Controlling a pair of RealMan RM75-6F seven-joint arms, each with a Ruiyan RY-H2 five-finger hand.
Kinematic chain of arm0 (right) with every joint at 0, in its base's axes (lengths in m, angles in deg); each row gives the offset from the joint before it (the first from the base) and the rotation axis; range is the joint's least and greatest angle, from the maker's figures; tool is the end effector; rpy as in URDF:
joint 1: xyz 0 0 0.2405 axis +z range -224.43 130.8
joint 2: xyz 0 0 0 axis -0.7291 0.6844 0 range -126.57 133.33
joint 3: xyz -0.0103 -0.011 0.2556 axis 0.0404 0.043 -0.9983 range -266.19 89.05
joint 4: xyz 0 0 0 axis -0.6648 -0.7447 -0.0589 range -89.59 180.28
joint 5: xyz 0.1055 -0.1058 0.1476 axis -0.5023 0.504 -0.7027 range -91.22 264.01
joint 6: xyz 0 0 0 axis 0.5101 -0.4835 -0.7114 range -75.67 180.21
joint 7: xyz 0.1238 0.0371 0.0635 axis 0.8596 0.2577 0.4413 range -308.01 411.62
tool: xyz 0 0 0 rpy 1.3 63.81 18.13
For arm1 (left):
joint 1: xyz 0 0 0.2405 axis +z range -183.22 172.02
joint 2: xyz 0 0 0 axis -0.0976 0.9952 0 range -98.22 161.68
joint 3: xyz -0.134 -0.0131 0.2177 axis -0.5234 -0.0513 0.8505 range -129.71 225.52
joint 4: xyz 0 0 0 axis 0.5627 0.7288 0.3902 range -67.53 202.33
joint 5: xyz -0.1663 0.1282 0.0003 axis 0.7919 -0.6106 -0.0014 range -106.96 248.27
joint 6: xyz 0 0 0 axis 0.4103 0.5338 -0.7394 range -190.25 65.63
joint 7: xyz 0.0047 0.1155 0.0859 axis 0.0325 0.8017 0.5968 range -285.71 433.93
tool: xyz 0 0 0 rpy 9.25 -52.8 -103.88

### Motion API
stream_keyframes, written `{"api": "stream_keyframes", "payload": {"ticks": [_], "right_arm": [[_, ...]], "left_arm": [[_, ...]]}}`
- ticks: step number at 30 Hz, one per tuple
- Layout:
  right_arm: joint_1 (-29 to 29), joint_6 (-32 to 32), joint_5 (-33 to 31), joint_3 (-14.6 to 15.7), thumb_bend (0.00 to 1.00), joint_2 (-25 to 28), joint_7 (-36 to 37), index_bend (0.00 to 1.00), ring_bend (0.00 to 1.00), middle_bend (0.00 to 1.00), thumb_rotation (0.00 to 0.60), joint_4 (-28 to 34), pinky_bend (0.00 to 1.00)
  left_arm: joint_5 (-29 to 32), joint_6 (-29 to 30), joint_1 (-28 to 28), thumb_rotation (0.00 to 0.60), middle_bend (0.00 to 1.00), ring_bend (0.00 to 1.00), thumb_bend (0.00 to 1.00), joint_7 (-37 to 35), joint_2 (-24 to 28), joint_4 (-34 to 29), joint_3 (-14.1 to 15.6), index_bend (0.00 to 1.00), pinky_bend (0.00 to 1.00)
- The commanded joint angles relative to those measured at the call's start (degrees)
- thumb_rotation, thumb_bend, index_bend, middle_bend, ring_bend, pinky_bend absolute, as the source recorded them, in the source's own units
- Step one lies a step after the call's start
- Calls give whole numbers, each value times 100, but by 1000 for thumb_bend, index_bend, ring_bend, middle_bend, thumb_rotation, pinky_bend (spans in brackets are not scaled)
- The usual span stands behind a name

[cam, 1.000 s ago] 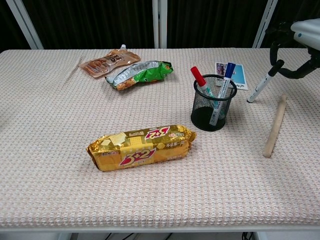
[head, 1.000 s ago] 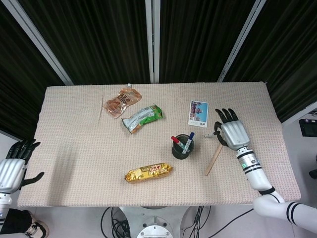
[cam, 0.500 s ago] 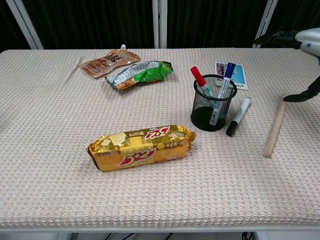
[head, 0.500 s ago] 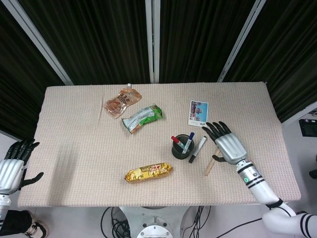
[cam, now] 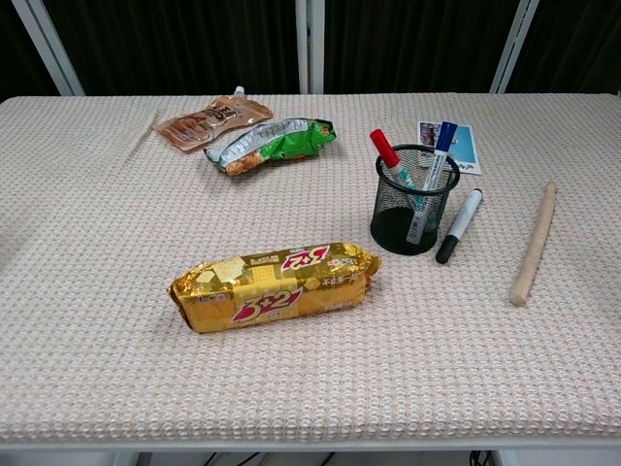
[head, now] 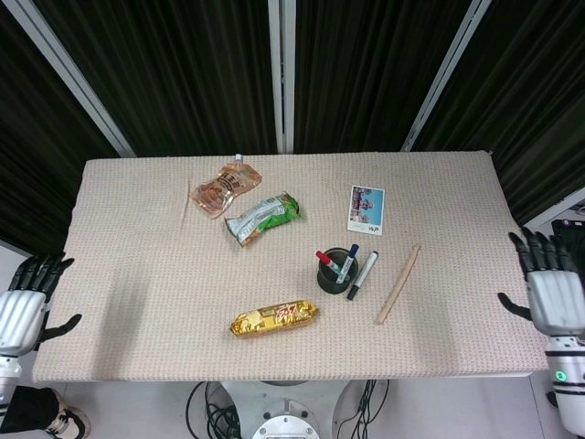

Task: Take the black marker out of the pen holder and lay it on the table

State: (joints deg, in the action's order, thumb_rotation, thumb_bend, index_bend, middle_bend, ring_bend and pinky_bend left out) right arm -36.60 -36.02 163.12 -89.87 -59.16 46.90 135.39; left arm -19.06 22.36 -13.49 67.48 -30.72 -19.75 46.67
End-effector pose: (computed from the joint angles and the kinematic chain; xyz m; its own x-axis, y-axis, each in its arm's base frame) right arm -0.3224 -0.2053 0.1864 0.5230 0.0679 0.8496 -0.8518 0.0785 0.5180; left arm -0.3156 0.1933 0.1693 0.4073 0.0146 0.9132 0.9083 -0.1114 -0.4033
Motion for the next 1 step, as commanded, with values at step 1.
{"api": "stream_keyframes", "payload": {"ticks": [1], "right_arm": [[-404, -214, -275, 25, 82, 26, 153, 0, 0, 0, 600, -156, 0]], "left_arm": [[-26, 33, -5, 600, 61, 0, 185, 42, 11, -30, -11, 121, 46]]}}
